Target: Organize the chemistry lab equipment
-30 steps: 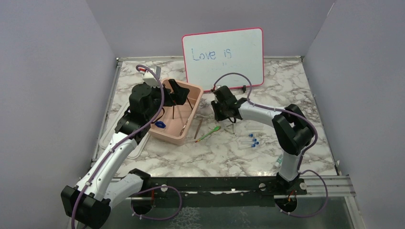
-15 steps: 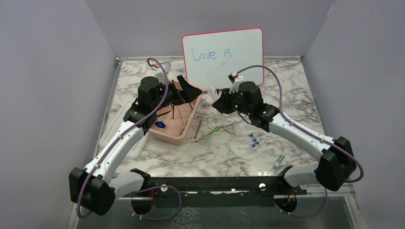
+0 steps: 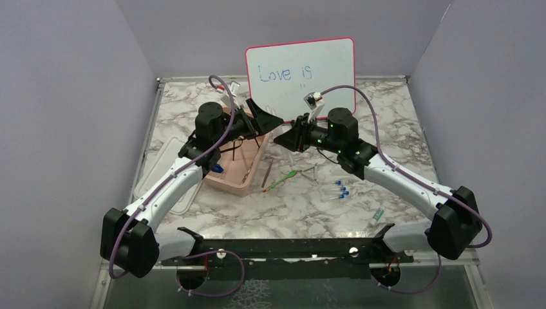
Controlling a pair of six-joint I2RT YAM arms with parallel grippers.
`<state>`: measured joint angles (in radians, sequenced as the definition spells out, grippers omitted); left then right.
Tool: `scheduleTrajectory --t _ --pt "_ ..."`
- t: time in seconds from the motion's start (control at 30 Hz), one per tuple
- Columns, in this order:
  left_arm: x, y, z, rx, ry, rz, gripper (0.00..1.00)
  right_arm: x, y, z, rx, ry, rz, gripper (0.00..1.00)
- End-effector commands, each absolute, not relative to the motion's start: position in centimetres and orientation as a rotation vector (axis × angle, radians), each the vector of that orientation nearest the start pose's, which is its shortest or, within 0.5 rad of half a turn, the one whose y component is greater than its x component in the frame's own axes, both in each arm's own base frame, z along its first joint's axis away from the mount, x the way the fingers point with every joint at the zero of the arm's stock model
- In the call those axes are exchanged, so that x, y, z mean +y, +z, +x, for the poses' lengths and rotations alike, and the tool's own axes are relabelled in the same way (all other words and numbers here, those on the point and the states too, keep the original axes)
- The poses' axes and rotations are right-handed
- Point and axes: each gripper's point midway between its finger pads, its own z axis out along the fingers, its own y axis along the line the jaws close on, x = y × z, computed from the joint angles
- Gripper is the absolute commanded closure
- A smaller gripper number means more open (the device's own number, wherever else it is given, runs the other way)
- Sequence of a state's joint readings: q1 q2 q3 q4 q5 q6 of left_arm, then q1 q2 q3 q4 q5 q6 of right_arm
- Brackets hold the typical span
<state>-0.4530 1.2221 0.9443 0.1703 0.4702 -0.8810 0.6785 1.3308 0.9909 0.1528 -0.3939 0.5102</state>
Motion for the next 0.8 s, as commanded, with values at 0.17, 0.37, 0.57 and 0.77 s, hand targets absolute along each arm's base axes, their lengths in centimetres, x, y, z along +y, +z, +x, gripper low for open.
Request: scheduleTrajectory --t 0.17,0.37,0.57,0.77 --pt "-27.8 29.4 31.2 1.871 -1.352 -0.049 0.60 34.7 26.3 26.8 1.819 1.288 -0.534 0.74" --pt "-26.6 29.3 32.0 1.879 -1.206 -0.026 0.83 34.4 26.0 27.0 1.837 1.274 -0.507 0.57" --pt "-24.4 28.3 32.7 1.971 -0.931 0.087 0.85 33.3 26.6 27.6 1.856 1.190 -0.458 0.39" --pt "-20.1 26.9 33.1 2.101 -0.551 0.209 0.85 30.7 25.9 27.9 1.906 1.040 -0.376 0.38"
